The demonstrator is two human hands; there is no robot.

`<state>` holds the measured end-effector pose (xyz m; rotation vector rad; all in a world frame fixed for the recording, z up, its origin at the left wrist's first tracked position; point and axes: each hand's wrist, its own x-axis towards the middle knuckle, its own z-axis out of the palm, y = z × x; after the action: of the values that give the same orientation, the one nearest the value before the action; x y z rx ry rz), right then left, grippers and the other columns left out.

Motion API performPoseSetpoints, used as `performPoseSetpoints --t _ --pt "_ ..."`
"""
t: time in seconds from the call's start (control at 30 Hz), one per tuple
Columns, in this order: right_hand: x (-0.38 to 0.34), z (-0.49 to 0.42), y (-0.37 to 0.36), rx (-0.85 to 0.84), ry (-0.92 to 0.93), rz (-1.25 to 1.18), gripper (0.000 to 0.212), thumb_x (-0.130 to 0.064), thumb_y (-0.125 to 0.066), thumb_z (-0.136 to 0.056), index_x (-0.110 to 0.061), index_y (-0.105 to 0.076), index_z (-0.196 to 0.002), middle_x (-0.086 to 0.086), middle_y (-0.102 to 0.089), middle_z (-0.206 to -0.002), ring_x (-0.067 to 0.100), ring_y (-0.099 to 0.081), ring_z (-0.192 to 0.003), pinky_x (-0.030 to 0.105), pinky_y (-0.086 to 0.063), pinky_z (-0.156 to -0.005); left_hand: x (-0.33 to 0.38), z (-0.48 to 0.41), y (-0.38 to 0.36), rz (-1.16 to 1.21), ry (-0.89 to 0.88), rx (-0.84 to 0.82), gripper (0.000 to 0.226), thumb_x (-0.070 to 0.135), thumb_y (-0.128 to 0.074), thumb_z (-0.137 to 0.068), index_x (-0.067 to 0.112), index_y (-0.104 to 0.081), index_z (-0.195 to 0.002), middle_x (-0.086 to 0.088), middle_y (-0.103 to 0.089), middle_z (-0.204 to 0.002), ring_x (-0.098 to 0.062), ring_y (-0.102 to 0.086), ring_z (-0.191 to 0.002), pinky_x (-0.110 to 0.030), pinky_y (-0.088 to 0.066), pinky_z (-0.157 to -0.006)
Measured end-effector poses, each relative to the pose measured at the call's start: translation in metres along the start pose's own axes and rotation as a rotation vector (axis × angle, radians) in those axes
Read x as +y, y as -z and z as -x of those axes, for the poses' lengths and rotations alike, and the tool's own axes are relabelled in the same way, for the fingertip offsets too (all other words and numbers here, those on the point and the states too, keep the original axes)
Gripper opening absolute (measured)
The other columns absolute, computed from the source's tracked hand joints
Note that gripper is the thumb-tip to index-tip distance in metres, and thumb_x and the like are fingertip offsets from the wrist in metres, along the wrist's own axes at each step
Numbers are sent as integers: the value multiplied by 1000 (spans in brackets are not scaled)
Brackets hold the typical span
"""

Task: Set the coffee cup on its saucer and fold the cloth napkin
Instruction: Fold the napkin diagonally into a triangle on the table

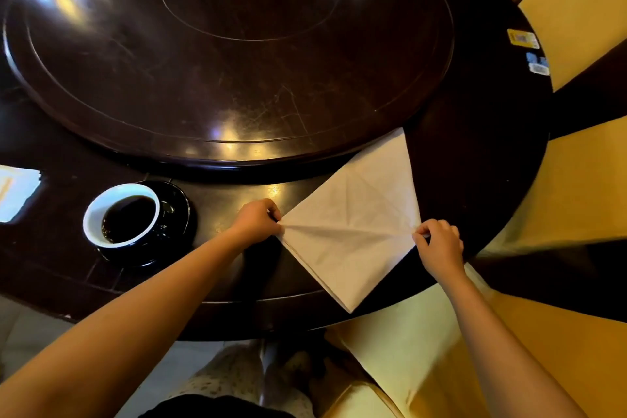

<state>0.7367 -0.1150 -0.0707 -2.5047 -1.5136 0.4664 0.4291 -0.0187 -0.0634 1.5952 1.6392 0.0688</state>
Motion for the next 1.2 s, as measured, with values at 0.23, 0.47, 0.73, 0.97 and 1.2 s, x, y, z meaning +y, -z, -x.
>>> performPoseSetpoints --t 0.23,0.47,0.73,0.97,1.2 --pt "-3 -8 -3 42 -19 -57 11 -14 -54 -91 -6 -60 -95 14 -56 -110 32 -46 -106 44 -38 -88 -8 19 -10 -89 -112 44 21 7 -73 -72 17 -59 -84 0 -58 -87 -15 -53 -78 -19 -40 -63" --pt "-7 13 -13 155 -61 -176 30 -20 -56 -90 -7 -55 -117 17 -54 -121 34 -44 -111 45 -41 -90 -17 23 -16 -185 -253 60 13 14 -62 -84 14 -62 -98 -4 -57 -98 -14 -51 -84 -23 -39 -74" --pt "-36 73 -48 310 266 -78 24 -24 -50 -88 -12 -62 -105 11 -62 -112 26 -47 -104 42 -42 -83 -28 17 -14 -108 -116 106 16 5 -52 -88 9 -66 -95 -10 -68 -102 -24 -59 -94 -28 -43 -76" --pt "-130 87 -72 82 608 -51 15 -29 -64 -76 -17 -64 -84 1 -63 -83 22 -51 -82 32 -40 -69 -37 20 -16 -41 -114 144 10 9 -63 -82 15 -68 -88 -7 -66 -97 -18 -56 -85 -27 -42 -72" --pt "-158 71 -82 -34 483 -21 13 -23 -66 -80 -11 -61 -85 8 -62 -87 28 -52 -85 37 -43 -70 -38 32 -23 -11 -90 229 4 22 -68 -79 23 -66 -83 5 -51 -91 -17 -52 -92 -38 -44 -88"
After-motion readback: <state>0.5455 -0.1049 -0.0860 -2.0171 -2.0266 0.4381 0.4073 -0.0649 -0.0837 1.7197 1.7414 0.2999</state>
